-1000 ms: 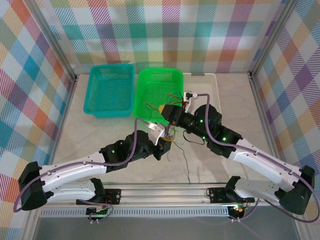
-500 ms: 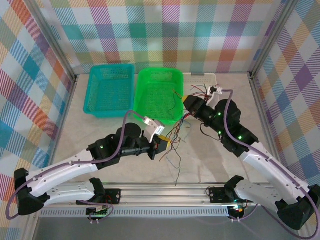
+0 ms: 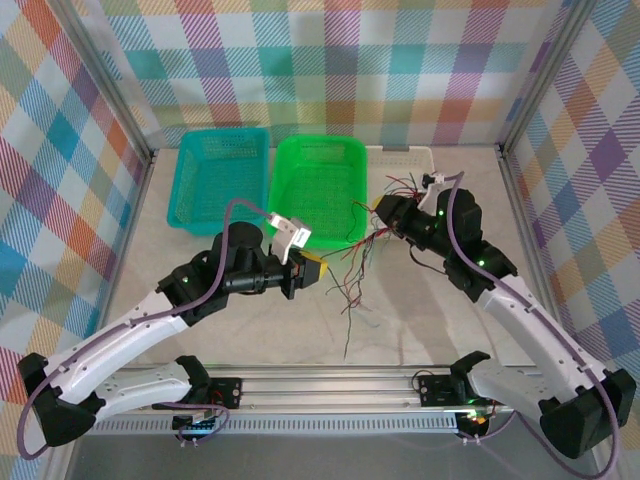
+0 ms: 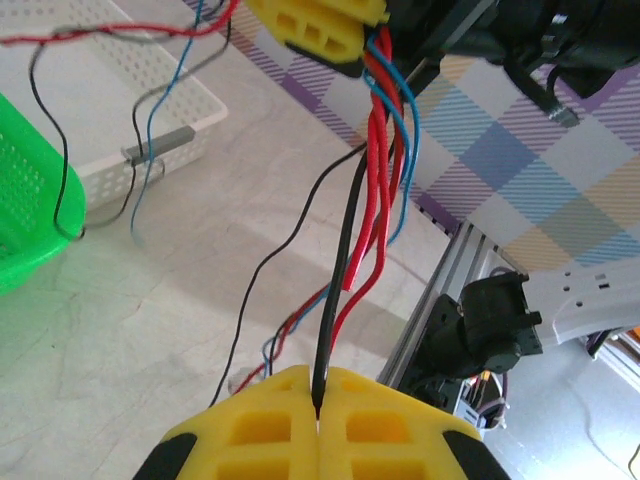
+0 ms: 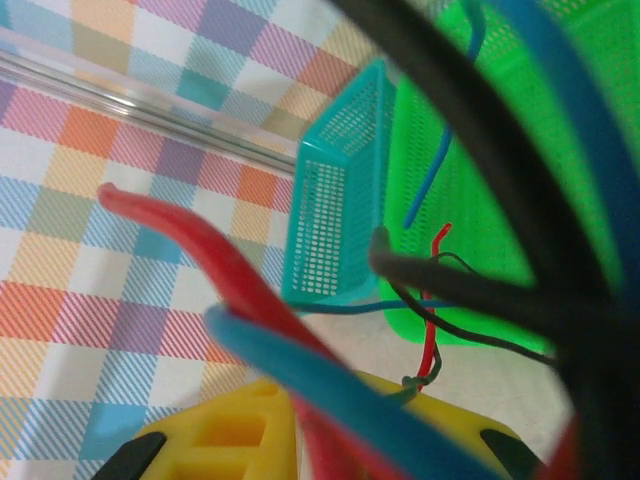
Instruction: Untangle the cables
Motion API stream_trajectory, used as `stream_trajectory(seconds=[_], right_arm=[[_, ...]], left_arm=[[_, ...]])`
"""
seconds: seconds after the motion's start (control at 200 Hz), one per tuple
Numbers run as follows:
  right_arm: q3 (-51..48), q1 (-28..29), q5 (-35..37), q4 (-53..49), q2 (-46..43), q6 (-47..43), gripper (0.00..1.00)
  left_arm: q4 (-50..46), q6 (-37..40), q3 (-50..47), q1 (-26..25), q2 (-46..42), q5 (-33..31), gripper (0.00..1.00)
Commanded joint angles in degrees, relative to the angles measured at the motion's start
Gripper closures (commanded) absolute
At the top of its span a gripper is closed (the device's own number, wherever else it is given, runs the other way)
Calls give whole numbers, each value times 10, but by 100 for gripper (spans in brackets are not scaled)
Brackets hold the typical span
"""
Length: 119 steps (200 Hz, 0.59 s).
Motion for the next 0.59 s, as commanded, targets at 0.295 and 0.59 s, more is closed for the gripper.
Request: stream_trajectory(seconds=[0.295,0.59], right_arm=[[-52,-48,10,-20,49,-46,99],[-124,-53,-48,55,54,-52,71]], left_arm=[[-22,-11,59,64,28,14,100],[19,-27,29,67,30,11,100]])
